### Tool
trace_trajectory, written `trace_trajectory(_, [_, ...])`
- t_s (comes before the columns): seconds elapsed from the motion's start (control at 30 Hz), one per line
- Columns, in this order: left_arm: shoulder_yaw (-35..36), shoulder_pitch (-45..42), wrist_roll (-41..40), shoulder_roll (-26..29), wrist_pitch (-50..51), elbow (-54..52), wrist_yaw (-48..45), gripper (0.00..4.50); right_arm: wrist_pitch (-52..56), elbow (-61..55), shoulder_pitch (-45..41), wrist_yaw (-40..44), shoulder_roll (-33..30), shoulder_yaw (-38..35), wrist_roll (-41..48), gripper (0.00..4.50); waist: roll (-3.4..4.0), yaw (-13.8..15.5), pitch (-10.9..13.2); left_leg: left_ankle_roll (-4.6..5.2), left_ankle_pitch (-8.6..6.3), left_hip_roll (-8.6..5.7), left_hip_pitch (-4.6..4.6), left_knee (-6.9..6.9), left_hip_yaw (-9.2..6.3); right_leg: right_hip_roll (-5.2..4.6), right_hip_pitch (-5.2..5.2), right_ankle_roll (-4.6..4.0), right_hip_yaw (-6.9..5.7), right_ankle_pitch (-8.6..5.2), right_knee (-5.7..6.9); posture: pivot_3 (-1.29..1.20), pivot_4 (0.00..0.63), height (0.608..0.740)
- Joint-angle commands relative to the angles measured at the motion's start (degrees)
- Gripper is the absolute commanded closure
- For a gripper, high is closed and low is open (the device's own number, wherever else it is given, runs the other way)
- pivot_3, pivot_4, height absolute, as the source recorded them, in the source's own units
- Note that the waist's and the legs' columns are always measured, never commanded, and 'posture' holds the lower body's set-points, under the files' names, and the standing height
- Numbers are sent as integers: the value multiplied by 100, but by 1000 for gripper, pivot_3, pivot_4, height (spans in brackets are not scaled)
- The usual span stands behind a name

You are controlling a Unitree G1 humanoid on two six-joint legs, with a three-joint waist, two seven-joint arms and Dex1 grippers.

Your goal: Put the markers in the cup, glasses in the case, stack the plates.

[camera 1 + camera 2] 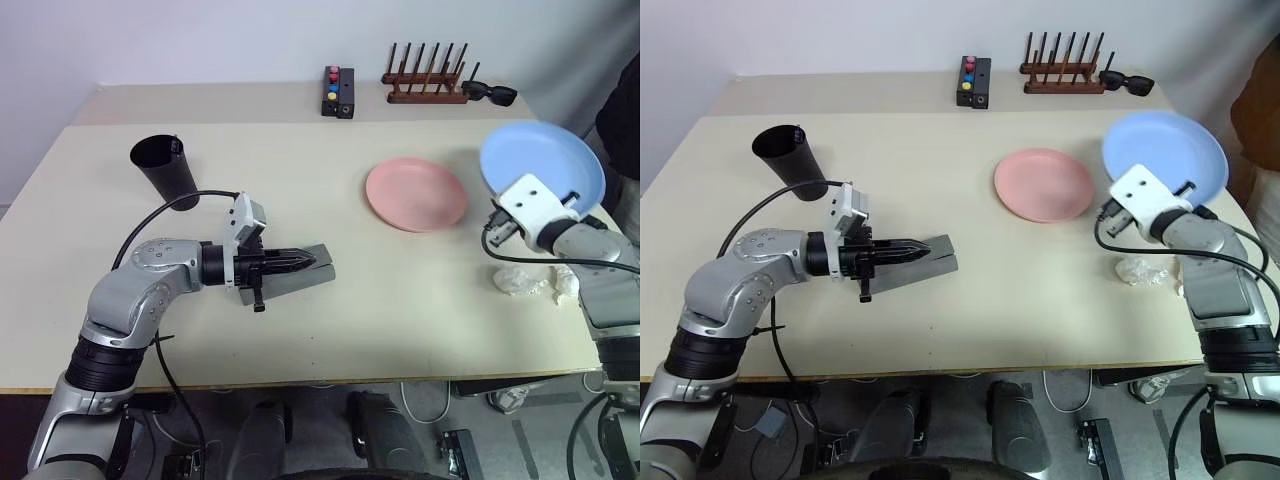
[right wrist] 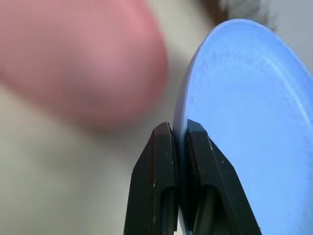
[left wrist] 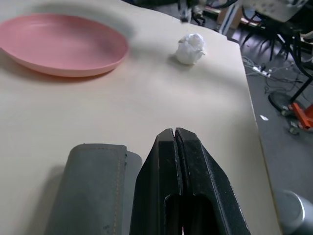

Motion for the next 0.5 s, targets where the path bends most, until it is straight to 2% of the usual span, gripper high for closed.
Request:
trace_trajectory(0.03, [190, -166, -84, -45, -136, 53, 57, 4500, -73, -179, -271, 400, 320, 242, 338, 4470, 0, 12, 0, 0, 0, 0, 0, 0, 0, 0, 1, 0, 0, 0, 0, 0, 150, 735])
trace_trajectory(0.17, [179, -212, -48, -85, -185, 112, 94, 4500, -416, 604, -717, 539, 753, 611, 231, 4470, 0, 34, 0, 0, 0, -3, -2, 1, 1, -6, 1, -1, 0, 0, -1, 0, 150, 735])
trace_trajectory(0.4, [257, -166, -72, -75, -229, 40, 236, 4500, -1126, 1863, -1264, 784, 1045, 938, 71, 4470, 0, 23, 1, 0, 0, -5, -4, 0, 1, -10, 0, 0, 0, 0, -3, 0, 150, 735])
trace_trajectory(0.43, [263, -143, -81, -69, -230, 16, 251, 4500, -1194, 1959, -1302, 769, 1054, 931, 37, 3806, 0, 25, 1, 0, 0, -5, -4, -1, 0, -9, -1, 0, -1, 0, -2, 0, 150, 735])
trace_trajectory(0.5, [273, -106, -100, -67, -226, -30, 284, 4500, -1266, 2032, -1336, 807, 1071, 884, 80, 3036, 0, 22, 1, 0, 0, -5, -4, -1, -1, -9, -2, 0, -2, 1, -1, 0, 150, 735])
